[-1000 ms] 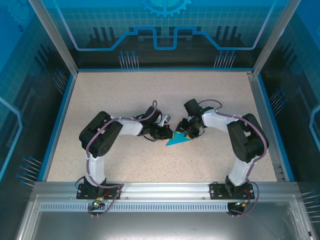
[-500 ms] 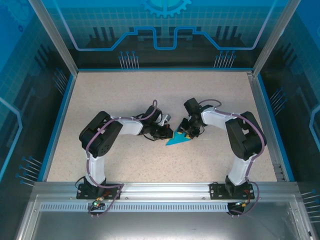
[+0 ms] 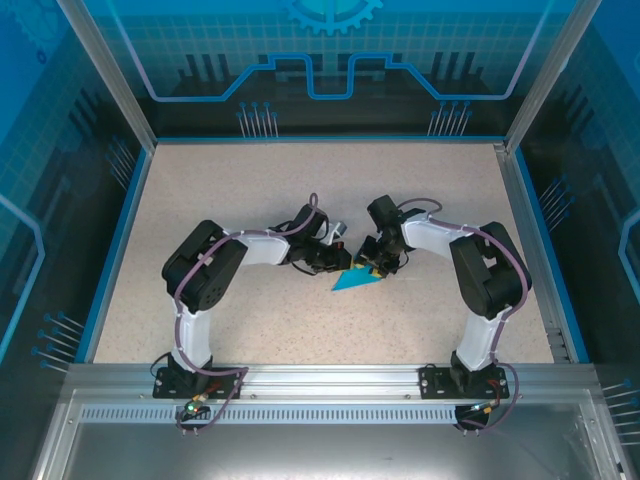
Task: Fold a paper plane with a square sheet of paper (pick it up from the middle)
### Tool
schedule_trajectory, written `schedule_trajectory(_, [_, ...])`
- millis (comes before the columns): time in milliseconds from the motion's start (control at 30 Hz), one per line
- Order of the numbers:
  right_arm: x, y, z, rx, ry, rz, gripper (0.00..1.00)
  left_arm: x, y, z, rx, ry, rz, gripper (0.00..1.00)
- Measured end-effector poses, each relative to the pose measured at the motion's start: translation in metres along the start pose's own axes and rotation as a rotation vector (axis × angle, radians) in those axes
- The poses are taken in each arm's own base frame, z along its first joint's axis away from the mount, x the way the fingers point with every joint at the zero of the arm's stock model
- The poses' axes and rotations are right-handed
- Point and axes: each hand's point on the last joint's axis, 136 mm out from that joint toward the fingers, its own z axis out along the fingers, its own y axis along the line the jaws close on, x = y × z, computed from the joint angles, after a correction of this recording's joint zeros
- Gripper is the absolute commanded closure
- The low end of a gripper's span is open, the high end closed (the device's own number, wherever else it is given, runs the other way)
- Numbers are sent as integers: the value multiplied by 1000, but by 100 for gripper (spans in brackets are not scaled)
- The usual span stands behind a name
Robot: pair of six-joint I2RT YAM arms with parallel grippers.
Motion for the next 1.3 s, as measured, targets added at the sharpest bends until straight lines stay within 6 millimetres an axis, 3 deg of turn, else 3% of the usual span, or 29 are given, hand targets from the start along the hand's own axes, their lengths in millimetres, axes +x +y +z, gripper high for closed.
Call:
schedule_trajectory(533, [0, -2, -1, -18, -10, 15, 65, 4, 11, 10, -33, 44, -31, 97])
schedule_trajectory(833, [-2, 1, -12, -88, -65, -14, 58, 5, 12, 11, -49, 62, -27, 98])
schedule_trajectory(933, [-6, 5, -35, -136, -132, -58, 70, 5, 12, 11, -59, 66, -27, 98])
schedule_trajectory(1067, [-11, 27, -64, -251, -233, -167, 81, 6, 13, 11, -65, 76, -33, 98])
schedule_trajectory(1133, [-12, 32, -62, -283, -243, -202, 84, 5, 13, 11, -68, 80, -36, 98])
schedule_trajectory(1300, [-5, 23, -38, -277, -199, -239, 90, 6, 13, 12, -76, 88, -43, 98])
